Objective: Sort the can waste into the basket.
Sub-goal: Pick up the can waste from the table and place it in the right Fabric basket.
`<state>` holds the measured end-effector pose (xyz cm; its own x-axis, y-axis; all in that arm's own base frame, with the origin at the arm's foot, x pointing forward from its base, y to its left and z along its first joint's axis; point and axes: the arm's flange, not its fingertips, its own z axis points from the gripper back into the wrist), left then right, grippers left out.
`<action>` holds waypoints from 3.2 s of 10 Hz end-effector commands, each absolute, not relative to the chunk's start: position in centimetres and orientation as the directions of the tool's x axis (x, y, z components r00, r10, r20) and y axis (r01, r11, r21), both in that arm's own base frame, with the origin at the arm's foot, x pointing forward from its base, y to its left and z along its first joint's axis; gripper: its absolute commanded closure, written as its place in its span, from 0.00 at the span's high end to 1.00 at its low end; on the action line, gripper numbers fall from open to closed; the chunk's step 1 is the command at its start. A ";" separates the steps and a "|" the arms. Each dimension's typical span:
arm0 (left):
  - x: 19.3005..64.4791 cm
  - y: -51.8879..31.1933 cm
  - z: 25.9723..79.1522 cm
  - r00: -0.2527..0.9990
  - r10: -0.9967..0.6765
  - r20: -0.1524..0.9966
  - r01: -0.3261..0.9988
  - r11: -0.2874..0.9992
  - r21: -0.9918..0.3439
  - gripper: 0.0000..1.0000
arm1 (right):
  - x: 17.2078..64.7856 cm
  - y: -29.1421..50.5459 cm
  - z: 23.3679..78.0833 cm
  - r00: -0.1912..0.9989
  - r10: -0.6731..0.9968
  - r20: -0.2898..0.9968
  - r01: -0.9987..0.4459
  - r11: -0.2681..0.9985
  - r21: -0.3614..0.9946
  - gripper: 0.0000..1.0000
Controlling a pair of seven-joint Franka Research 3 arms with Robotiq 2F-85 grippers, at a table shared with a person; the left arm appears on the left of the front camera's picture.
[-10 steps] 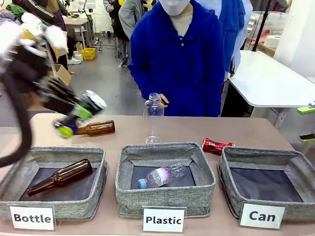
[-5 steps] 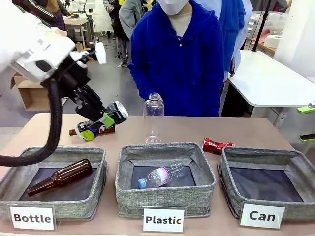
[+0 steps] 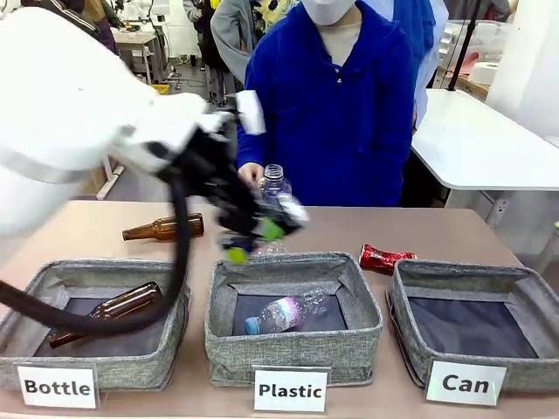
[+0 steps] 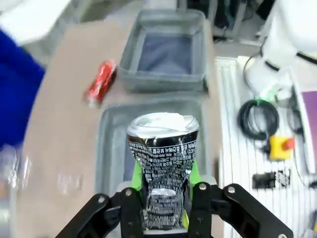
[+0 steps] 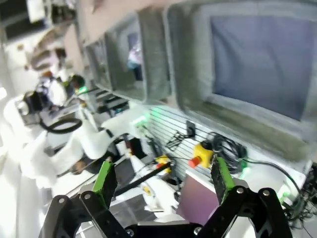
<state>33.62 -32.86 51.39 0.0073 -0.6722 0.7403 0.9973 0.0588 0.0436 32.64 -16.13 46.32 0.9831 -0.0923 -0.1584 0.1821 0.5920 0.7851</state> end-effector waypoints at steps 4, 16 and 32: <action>28.2 -59.9 56.5 -0.262 -0.683 0.681 0.965 -0.179 0.192 0.39 | 27.5 -28.7 43.7 0.929 -0.370 0.014 0.179 0.482 0.858 1.00; 31.6 -70.1 52.2 -0.237 -0.818 0.524 0.925 -0.026 0.379 0.95 | 26.6 -27.9 45.8 0.930 -0.363 -0.058 0.245 0.495 0.833 1.00; 34.2 -51.7 48.4 -0.066 -0.859 0.508 0.976 0.050 0.211 1.00 | 35.5 -17.8 47.1 0.933 -0.308 -0.187 0.333 0.539 0.774 1.00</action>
<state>34.89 -54.04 47.95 -0.0622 -0.8733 0.4832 0.9696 0.0620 0.2369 35.67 -18.16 47.01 0.9444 -0.2961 -0.1427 0.2918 0.5552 0.7788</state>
